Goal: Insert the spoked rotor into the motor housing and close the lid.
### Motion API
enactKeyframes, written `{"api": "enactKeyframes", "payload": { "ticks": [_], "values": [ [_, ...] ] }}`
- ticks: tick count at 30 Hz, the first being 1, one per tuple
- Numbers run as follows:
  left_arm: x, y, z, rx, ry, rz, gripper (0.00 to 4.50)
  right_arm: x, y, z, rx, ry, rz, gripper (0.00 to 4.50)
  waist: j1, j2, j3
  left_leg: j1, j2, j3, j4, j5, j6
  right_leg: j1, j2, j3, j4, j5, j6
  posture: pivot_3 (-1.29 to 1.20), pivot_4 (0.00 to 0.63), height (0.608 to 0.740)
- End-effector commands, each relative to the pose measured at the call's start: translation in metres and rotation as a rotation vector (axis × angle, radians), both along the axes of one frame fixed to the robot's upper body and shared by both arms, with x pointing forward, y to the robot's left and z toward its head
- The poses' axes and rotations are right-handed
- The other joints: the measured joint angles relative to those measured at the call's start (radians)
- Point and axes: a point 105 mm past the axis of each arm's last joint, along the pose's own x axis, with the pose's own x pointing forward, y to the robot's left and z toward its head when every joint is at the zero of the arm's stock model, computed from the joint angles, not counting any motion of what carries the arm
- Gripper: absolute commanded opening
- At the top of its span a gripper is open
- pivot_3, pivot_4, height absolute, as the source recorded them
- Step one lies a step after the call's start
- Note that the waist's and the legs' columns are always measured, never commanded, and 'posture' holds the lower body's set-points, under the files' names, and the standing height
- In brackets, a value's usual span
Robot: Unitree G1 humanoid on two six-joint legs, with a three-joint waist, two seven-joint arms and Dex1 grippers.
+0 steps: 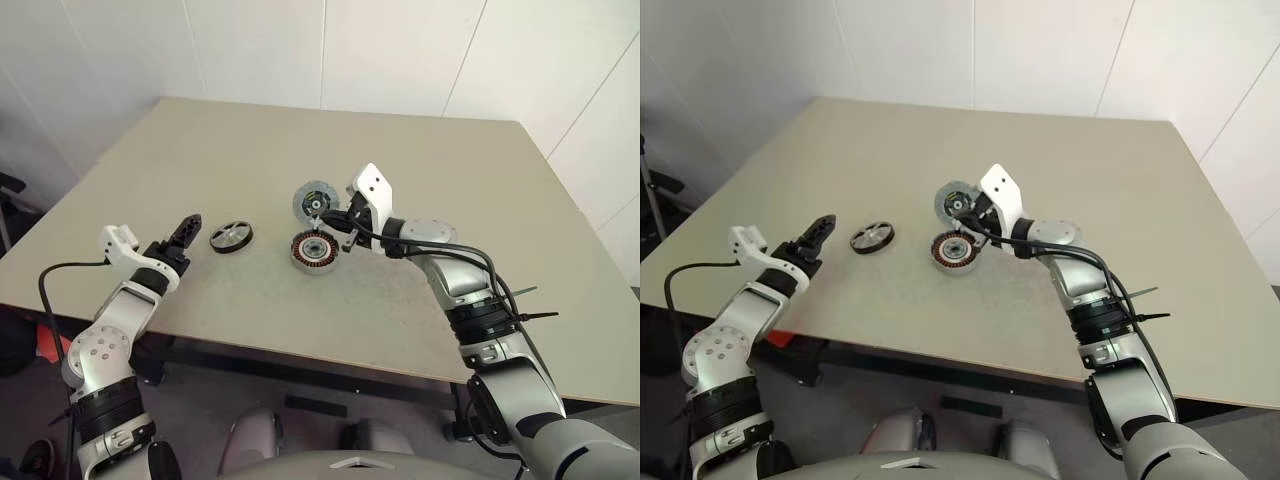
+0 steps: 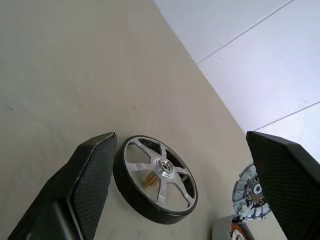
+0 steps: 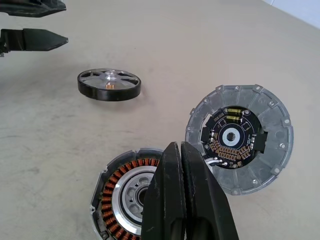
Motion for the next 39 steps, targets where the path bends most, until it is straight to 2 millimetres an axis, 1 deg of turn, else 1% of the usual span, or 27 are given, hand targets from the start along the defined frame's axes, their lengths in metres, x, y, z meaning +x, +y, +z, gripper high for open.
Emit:
{"api": "enactKeyframes", "payload": {
  "ticks": [1,3,5,7,12,16,21,24,32,39],
  "values": [
    [0.0,-0.009,0.011,-0.022,-0.046,-0.019,3.04,0.001,0.003,0.011,0.012,-0.043,0.011,0.0,0.0,0.0,0.0,0.0,0.0,0.0,0.0,0.0,0.0,0.0,0.0,0.0,0.0,0.0,0.0,0.0,0.0,0.74],
    [0.001,-0.014,0.004,-0.061,-0.022,-0.02,2.41,0.001,0.003,0.01,0.011,-0.043,0.01,0.0,0.0,0.0,0.0,0.0,0.0,0.0,0.0,0.0,0.0,0.0,0.0,0.0,0.0,0.0,0.0,0.0,0.0,0.74],
    [0.0,-0.019,-0.005,-0.098,0.006,-0.02,2.41,0.002,0.002,0.009,0.008,-0.042,0.006,0.0,-0.001,0.0,0.0,0.0,0.0,0.0,0.0,0.0,0.0,0.0,0.0,0.0,0.0,0.0,0.0,0.0,0.0,0.74],
    [-0.001,-0.019,-0.008,-0.113,0.015,-0.014,2.41,0.002,0.001,0.009,0.006,-0.042,0.001,0.0,-0.001,0.0,0.0,0.0,0.0,0.0,0.0,0.0,0.0,0.0,0.0,0.0,0.0,0.0,0.0,0.0,0.0,0.74],
    [-0.006,-0.01,-0.013,-0.131,0.027,0.016,2.41,0.003,-0.002,0.007,0.001,-0.038,-0.009,0.0,-0.001,-0.001,0.0,0.0,0.0,0.0,0.0,0.0,0.0,0.0,0.0,0.0,0.0,0.0,0.0,0.0,0.0,0.74],
    [-0.006,-0.007,-0.018,-0.155,0.046,0.033,2.41,0.004,-0.001,0.007,0.002,-0.038,-0.009,0.0,-0.001,-0.001,0.0,0.0,0.0,0.0,0.0,0.0,0.0,0.0,0.0,0.0,0.0,0.0,0.0,0.0,0.0,0.74],
    [-0.004,-0.016,-0.042,-0.203,0.136,0.037,2.41,0.006,0.001,0.012,0.017,-0.052,-0.012,0.0,0.0,-0.001,0.0,0.001,0.0,0.0,0.0,0.0,-0.001,0.001,0.0,0.0,0.0,0.0,0.0,0.0,0.0,0.74],
    [-0.002,-0.019,-0.051,-0.199,0.162,0.032,2.41,0.006,0.002,0.013,0.019,-0.055,-0.008,0.0,0.001,-0.001,0.0,0.001,0.0,0.0,0.0,-0.001,-0.001,0.001,0.0,0.0,0.0,0.0,0.0,0.0,0.0,0.74],
    [0.001,-0.029,-0.039,-0.195,0.106,-0.032,2.41,0.004,0.0,0.009,0.009,-0.055,-0.005,0.0,0.003,-0.001,0.0,0.004,0.0,0.0,0.0,-0.001,-0.002,0.004,0.0,0.0,0.0,0.0,0.001,0.0,0.0,0.74],
    [0.004,-0.03,-0.032,-0.207,0.072,-0.028,2.41,0.004,-0.001,0.006,0.001,-0.054,-0.009,0.0,-0.001,-0.001,0.0,0.002,0.0,0.0,0.0,-0.001,-0.002,0.002,0.0,0.0,-0.001,0.0,0.001,0.0,0.0,0.74]
  ]
}}
